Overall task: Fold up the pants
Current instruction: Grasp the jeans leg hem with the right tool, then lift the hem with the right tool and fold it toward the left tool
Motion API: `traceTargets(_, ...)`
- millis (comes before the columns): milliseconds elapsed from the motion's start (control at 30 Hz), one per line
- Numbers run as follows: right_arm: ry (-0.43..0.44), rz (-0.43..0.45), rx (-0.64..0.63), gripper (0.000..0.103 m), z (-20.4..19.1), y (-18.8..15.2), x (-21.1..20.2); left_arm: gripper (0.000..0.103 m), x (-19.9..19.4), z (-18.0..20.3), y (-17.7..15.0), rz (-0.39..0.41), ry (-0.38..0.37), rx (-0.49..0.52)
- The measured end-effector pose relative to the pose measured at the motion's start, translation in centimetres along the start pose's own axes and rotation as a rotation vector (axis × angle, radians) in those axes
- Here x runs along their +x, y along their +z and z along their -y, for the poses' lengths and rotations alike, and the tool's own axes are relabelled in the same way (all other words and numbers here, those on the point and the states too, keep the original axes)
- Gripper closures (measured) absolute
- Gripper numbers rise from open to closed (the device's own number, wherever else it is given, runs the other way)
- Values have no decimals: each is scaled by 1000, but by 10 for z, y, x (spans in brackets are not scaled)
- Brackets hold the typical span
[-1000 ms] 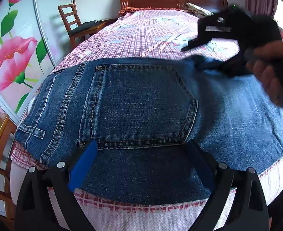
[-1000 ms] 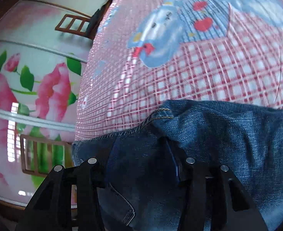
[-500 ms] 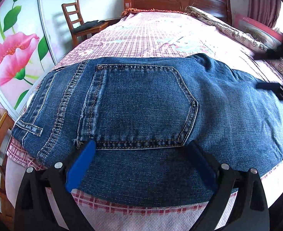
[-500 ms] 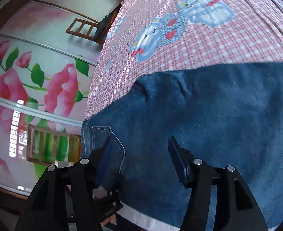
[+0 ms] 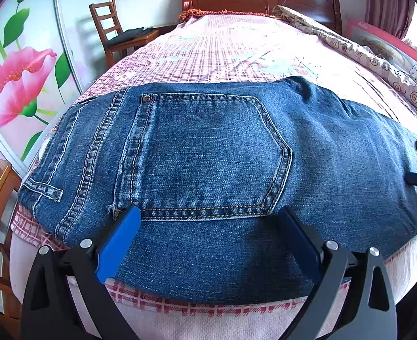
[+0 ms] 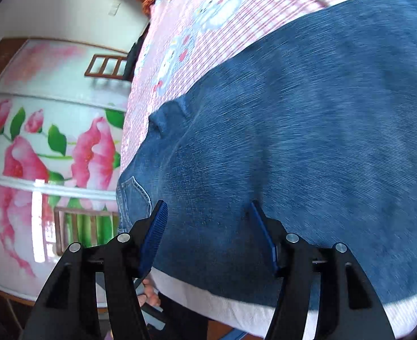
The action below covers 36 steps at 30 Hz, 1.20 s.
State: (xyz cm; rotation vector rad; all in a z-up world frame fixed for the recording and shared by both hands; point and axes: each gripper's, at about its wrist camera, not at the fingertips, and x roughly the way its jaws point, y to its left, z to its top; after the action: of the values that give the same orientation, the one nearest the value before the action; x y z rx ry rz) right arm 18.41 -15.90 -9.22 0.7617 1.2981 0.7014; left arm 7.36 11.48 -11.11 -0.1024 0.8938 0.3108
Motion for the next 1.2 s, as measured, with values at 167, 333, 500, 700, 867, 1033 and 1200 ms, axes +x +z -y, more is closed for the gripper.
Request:
traceTargets(167, 28, 120, 28, 41, 22, -17, -61, 7, -11, 4, 10, -18, -30, -35)
traceTargets(333, -3, 278, 136, 41, 73, -43, -136, 7, -34, 60, 19, 59, -154, 51)
traceTargets(500, -2, 425, 271, 41, 121, -75, -192, 7, -44, 148, 30, 58, -325, 214)
traceTargets(700, -15, 562, 364, 41, 159, -99, -236, 7, -44, 237, 33, 20, -456, 366)
traceTargets(867, 52, 665, 404, 41, 181, -92, -258, 7, -38, 285, 31, -11, -494, 461)
traceTargets(1033, -28, 643, 386, 46, 195, -61, -259, 7, -11, 295, 36, -96, -459, 421)
traceTargets(1200, -129, 593, 360, 95, 190, -40, -251, 6, -7, 298, 32, -95, -442, 440)
